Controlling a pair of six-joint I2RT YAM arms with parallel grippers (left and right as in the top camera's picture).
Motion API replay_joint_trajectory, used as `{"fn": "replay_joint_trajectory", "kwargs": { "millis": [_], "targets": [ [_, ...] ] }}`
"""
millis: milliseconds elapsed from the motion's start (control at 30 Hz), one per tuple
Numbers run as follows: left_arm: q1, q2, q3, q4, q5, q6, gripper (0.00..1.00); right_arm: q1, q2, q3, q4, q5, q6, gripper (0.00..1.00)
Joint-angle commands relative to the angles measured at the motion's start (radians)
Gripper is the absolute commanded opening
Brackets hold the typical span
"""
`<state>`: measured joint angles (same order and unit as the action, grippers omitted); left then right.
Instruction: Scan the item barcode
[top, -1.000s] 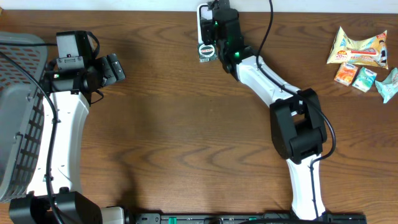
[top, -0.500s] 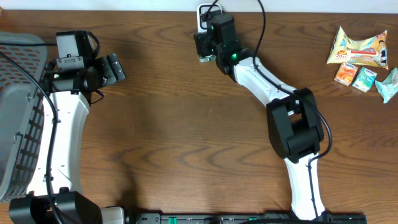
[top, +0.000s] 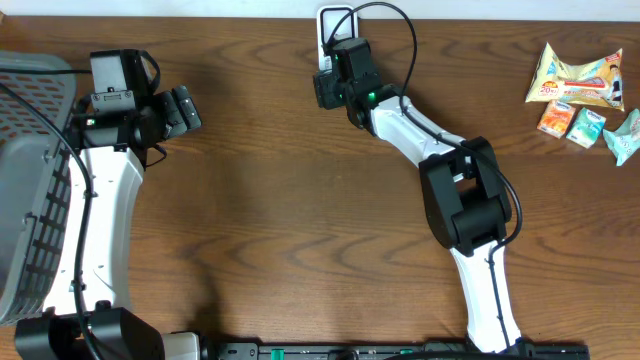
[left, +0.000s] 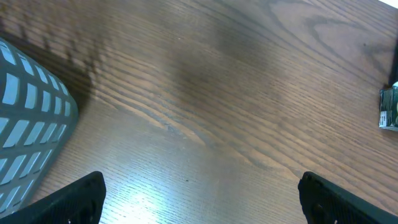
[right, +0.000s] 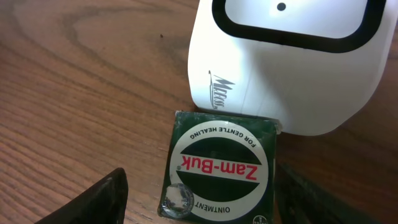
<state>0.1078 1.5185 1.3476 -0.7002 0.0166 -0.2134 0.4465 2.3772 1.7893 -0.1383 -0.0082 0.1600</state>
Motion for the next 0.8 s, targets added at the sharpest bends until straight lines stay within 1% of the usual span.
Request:
{"fn": "replay_joint_trajectory", "kwargs": {
  "millis": [0,133,300,433,500,600,667,767],
  "targets": [
    [0.003,0.005,-0.005,-0.003,-0.006,-0.008,0.98,0.019,0.048,0.000,0.003,0.006,0.011,0.71],
    [0.003,0.005,-0.005,-0.003,-0.006,-0.008,0.98,0.022,0.074,0.000,0.011,0.012,0.011,0.72],
    [0.003,0.005,-0.005,-0.003,-0.006,-0.008,0.98,0.026,0.077,0.000,0.009,0.072,0.008,0.73],
    [0.003,0.005,-0.005,-0.003,-0.006,-0.008,0.98,0.026,0.077,0.000,0.011,0.089,-0.031,0.74],
    [0.003,0.005,-0.005,-0.003,-0.006,-0.008,0.98,0.026,0.077,0.000,0.024,0.089,-0.047,0.76],
    [0.003,0.005,-0.005,-0.003,-0.006,-0.008,0.98,0.029,0.069,0.008,0.042,0.089,-0.058,0.77],
    [0.003,0.005,-0.005,-0.003,-0.006,-0.008,0.97,0.029,0.057,0.017,0.039,0.089,-0.057,0.80],
    [0.003,0.005,-0.005,-0.003,-0.006,-0.008,0.98,0.029,0.029,0.018,0.034,0.089,-0.057,0.80]
  ]
}}
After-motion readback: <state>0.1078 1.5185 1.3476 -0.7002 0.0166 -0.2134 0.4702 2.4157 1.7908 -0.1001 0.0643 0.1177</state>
